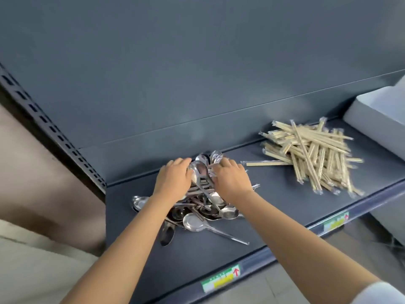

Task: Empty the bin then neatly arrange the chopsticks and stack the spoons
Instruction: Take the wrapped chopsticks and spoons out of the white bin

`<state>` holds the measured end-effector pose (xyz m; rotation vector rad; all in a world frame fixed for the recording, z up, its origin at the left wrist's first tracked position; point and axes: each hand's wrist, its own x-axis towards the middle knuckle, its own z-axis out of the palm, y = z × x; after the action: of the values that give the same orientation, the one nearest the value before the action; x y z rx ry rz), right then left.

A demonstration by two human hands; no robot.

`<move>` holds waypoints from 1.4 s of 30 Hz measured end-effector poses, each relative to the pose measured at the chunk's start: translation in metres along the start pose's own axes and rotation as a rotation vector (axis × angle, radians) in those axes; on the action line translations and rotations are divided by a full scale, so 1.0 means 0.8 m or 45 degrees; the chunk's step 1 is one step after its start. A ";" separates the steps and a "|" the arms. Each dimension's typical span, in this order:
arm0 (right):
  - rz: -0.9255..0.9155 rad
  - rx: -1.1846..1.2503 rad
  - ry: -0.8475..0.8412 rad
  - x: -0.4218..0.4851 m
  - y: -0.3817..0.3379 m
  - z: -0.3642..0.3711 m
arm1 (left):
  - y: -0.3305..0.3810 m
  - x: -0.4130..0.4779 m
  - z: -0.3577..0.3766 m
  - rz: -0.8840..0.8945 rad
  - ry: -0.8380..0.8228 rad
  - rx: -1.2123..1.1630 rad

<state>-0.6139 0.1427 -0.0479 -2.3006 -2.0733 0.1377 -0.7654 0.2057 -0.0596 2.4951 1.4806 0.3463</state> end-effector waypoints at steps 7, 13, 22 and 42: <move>0.222 0.044 0.069 -0.057 0.069 -0.029 | 0.069 0.024 -0.011 0.248 0.066 0.037; 0.504 0.063 0.218 -0.135 0.196 -0.079 | 0.239 0.035 -0.001 0.531 0.093 0.101; 0.586 -0.046 0.301 -0.261 0.444 -0.133 | 0.528 0.032 0.063 0.671 0.064 0.255; 0.445 0.178 0.325 -0.208 0.776 -0.164 | 0.796 0.226 0.171 0.449 0.149 0.234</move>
<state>-0.0041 -0.0840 0.0330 -2.4234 -1.4874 -0.0024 -0.1110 0.0577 0.0205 2.9344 1.1498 0.4381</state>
